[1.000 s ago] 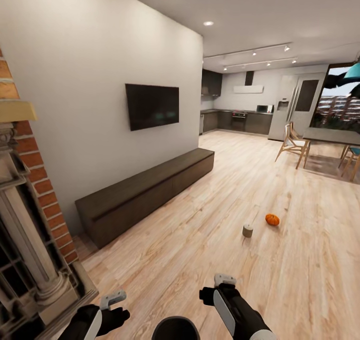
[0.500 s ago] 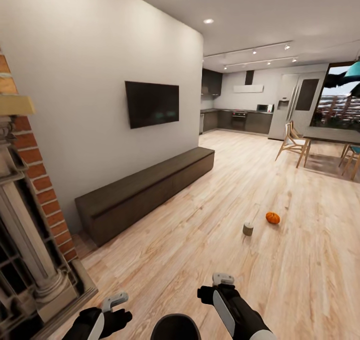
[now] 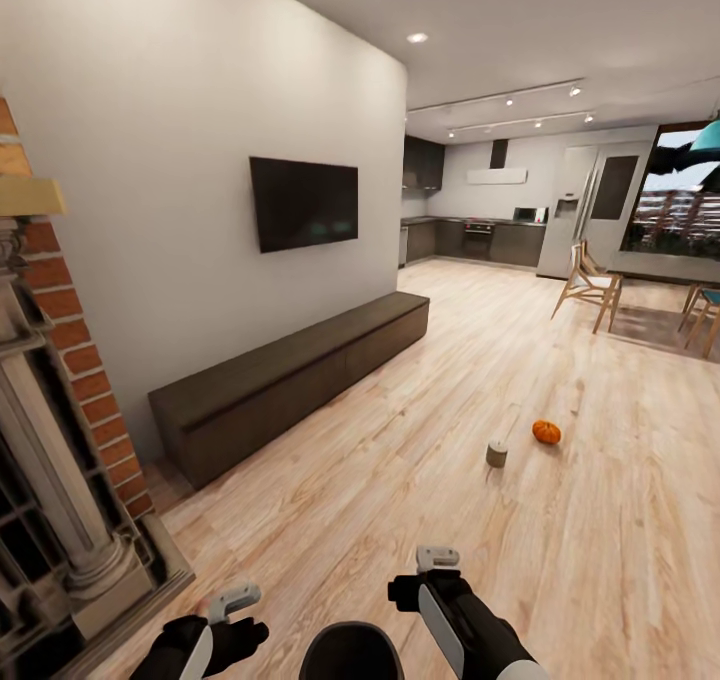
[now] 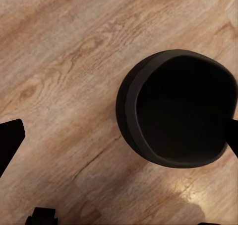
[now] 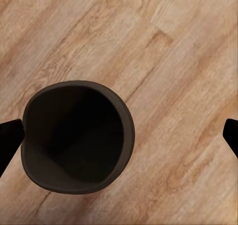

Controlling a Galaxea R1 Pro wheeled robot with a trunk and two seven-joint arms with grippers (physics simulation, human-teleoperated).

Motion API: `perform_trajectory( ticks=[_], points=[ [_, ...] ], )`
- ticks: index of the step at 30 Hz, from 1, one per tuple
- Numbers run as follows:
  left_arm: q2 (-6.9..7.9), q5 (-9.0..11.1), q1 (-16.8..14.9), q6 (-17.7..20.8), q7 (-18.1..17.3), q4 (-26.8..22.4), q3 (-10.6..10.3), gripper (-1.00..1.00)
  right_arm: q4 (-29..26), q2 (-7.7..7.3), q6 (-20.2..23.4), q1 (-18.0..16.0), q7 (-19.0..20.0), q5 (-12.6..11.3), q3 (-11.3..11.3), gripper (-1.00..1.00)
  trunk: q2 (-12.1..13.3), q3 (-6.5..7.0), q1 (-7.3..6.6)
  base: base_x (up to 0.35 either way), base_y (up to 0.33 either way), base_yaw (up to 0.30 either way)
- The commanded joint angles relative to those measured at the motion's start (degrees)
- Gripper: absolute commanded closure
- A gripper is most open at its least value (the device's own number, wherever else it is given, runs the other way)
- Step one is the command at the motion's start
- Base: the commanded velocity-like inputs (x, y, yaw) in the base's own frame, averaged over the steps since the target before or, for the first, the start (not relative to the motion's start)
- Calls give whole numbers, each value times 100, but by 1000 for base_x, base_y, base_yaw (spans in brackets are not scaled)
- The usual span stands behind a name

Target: Place each of the two pumpkins and all three candles from the living room inside a cabinet in the living room (use any cabinet), then make sure every cabinet is closed, and position the cauldron so it is next to a table in the living room.

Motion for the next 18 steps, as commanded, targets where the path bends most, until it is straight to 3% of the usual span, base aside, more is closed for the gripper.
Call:
perform_trajectory(
  ticks=[1,18],
  points=[
    [-3,0,0,0,0,0,1,-100,0,0,4,0,0,1,5,-100,-42,-18,23,0,0,0],
    [-50,-6,-2,-163,0,88,-2,-100,0,0,47,2,4,20,22,-100,-723,-324,396,0,0,0]
  ],
)
